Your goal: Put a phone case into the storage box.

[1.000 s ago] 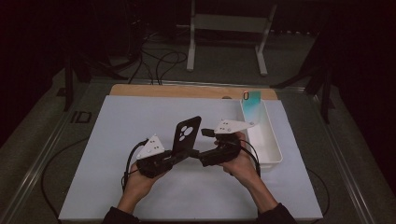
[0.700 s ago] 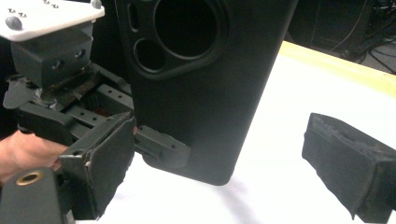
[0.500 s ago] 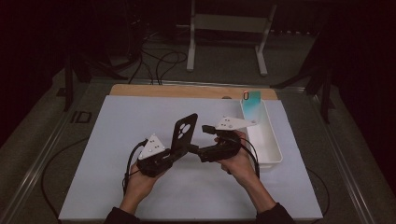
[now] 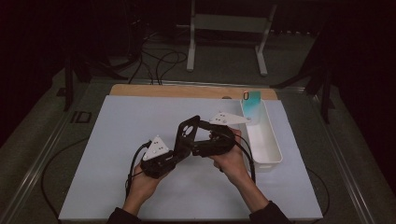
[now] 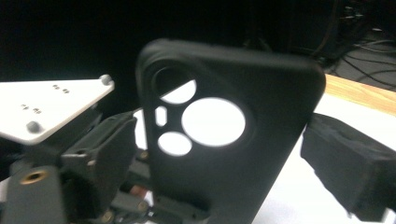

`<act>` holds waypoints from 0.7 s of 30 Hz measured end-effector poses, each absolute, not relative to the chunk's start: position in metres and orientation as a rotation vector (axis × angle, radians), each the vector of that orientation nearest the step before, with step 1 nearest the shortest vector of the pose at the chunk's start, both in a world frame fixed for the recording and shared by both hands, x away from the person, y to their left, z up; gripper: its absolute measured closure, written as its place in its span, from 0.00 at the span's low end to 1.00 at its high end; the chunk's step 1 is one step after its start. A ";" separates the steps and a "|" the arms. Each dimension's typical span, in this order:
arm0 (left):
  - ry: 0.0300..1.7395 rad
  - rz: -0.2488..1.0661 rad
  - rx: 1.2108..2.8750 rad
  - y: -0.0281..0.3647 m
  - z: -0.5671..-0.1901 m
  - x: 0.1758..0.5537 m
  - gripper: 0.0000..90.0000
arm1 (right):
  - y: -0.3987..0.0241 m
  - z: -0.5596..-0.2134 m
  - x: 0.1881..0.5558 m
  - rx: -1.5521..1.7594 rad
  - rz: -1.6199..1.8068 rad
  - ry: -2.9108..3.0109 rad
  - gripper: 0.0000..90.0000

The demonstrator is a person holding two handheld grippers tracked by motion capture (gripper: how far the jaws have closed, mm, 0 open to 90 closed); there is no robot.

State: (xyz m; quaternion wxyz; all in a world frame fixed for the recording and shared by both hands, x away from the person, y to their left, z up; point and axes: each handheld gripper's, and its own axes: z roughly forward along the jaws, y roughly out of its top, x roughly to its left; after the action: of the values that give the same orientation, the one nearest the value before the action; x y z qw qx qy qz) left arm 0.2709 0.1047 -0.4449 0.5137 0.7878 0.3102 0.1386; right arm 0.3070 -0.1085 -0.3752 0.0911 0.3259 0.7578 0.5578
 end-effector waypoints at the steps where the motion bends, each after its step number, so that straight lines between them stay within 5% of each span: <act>1: 0.744 0.333 1.895 0.104 -0.445 0.270 0.94 | -0.107 -0.375 0.308 0.986 1.661 2.247 0.14; 21: 0.746 0.291 1.899 0.093 -0.450 0.268 0.94 | -0.095 -0.380 0.304 1.017 1.616 2.182 0.14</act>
State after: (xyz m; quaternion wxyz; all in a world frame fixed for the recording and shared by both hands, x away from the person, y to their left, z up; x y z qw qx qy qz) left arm 0.2684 0.0926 -0.4501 0.5143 0.7902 0.3103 0.1213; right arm 0.3044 -0.0952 -0.3797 0.1208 0.3480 0.7472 0.5532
